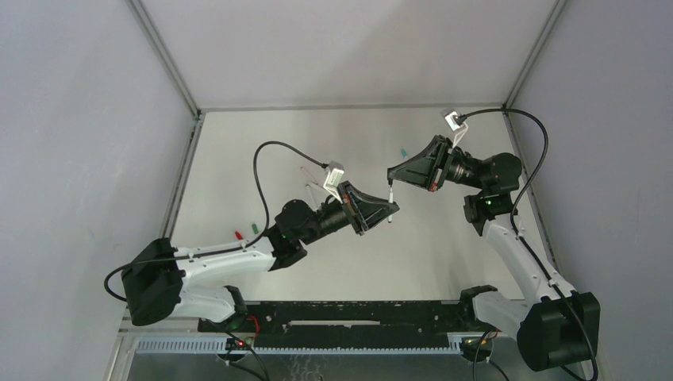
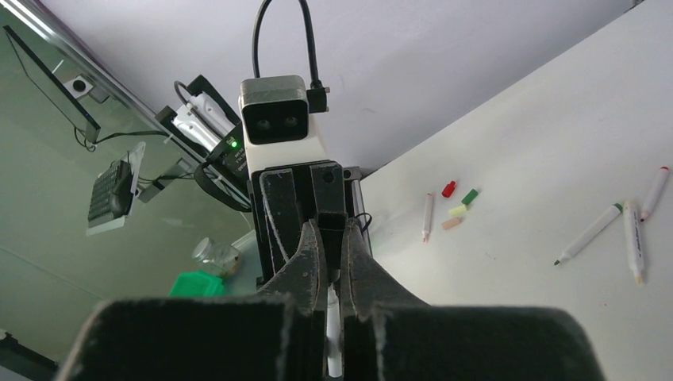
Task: Insert the pens into the pen caps
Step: Insert the pen cap onto the pen.
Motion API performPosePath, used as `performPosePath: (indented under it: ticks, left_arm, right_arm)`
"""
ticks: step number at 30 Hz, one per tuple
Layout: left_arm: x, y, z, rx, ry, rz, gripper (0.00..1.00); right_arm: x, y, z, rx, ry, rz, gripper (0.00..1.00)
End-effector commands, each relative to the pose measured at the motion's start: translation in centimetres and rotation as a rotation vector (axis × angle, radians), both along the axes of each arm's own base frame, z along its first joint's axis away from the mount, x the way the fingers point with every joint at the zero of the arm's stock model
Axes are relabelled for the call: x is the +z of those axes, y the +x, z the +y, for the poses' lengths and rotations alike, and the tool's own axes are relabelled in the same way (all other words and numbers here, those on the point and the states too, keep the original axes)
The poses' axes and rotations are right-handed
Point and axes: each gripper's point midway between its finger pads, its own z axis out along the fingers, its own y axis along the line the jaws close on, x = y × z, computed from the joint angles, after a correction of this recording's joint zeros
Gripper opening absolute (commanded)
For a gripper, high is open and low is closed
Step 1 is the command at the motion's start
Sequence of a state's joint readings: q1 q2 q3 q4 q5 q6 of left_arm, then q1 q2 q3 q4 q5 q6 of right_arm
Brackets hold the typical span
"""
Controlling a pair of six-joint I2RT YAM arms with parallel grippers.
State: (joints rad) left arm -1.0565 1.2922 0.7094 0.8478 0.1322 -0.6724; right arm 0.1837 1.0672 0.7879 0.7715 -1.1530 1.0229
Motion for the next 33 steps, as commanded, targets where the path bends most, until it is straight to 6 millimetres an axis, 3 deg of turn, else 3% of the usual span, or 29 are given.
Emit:
performPosePath:
  ticks: [1,20,33]
  left_arm:
    - [2.0,-0.1,0.8,0.025,-0.046,-0.049,0.0]
    - [2.3,0.9,1.0,0.07,-0.045,-0.054,0.0]
    - [5.7,4.3,3.2,0.207,-0.079,-0.125,0.0]
  right_arm:
    - [0.4,-0.2,-0.1,-0.015,0.005,-0.039,0.0]
    - [0.2,-0.7,0.4,0.018,-0.001,-0.028,0.0]
    - [-1.6,-0.4,1.3,0.035,-0.041,-0.003,0.0]
